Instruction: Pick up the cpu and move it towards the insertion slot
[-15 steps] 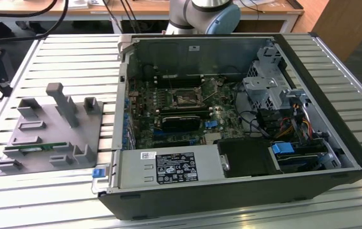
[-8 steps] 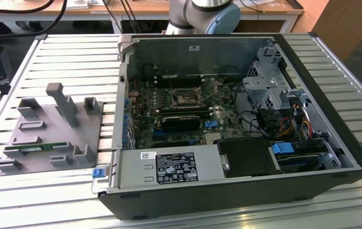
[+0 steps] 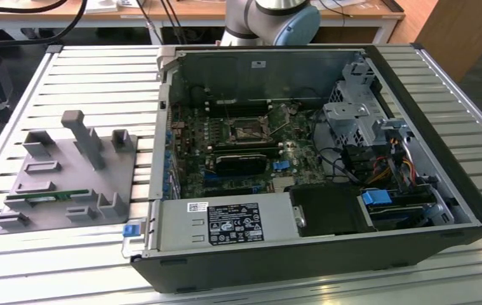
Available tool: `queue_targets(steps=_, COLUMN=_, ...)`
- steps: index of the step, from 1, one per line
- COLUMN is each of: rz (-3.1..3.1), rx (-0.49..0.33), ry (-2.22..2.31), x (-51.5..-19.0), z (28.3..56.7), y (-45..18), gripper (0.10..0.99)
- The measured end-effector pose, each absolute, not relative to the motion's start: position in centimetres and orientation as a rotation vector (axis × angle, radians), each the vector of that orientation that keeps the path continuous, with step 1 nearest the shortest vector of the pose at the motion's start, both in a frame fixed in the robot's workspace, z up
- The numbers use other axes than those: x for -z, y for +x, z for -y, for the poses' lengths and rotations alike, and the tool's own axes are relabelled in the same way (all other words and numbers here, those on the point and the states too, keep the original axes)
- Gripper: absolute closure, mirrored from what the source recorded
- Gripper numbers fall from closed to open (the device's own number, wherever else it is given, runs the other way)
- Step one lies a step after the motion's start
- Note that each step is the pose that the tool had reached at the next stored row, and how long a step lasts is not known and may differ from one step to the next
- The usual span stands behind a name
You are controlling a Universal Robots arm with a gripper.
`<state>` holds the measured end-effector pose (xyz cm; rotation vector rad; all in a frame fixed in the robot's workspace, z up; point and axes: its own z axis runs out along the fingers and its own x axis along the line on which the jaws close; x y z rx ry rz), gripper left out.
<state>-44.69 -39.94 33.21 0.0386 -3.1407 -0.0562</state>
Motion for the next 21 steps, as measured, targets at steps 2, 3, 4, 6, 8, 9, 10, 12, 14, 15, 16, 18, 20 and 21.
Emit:
queue_targets(steps=2, rz=3.141, rx=0.056, ry=0.039, x=-33.4, z=39.9, y=-44.7, gripper=0.541)
queue_targets(steps=3, rz=3.141, rx=0.056, ry=0.039, x=-33.5, z=39.9, y=-44.7, gripper=0.541)
queue_targets(steps=4, rz=3.141, rx=0.056, ry=0.039, x=-33.5, z=39.9, y=-44.7, gripper=0.541)
queue_targets(steps=6, rz=3.141, rx=0.056, ry=0.039, x=-33.7, z=39.9, y=-44.7, gripper=0.541)
queue_targets(steps=8, rz=3.141, rx=0.056, ry=0.039, x=-33.9, z=39.9, y=-44.7, gripper=0.541)
queue_targets(steps=9, rz=3.141, rx=0.056, ry=0.039, x=-34.0, z=39.9, y=-44.7, gripper=0.541)
queue_targets(steps=10, rz=3.141, rx=0.056, ry=0.039, x=-34.1, z=39.9, y=-44.7, gripper=0.541)
queue_targets(steps=12, rz=3.141, rx=0.056, ry=0.039, x=-34.3, z=39.9, y=-44.7, gripper=0.541)
queue_targets(steps=14, rz=3.141, rx=0.056, ry=0.039, x=-34.5, z=39.9, y=-44.7, gripper=0.541)
queue_targets(steps=15, rz=3.141, rx=0.056, ry=0.039, x=-34.6, z=39.9, y=-44.7, gripper=0.541)
queue_targets(steps=16, rz=3.141, rx=0.056, ry=0.039, x=-34.7, z=39.9, y=-44.7, gripper=0.541)
queue_targets(steps=18, rz=3.141, rx=0.056, ry=0.039, x=-34.8, z=39.9, y=-44.7, gripper=0.541)
queue_targets(steps=20, rz=3.141, rx=0.056, ry=0.039, x=-35.0, z=39.9, y=-44.7, gripper=0.541)
queue_targets(steps=21, rz=3.141, rx=0.056, ry=0.038, x=-35.1, z=39.9, y=-44.7, gripper=0.541)
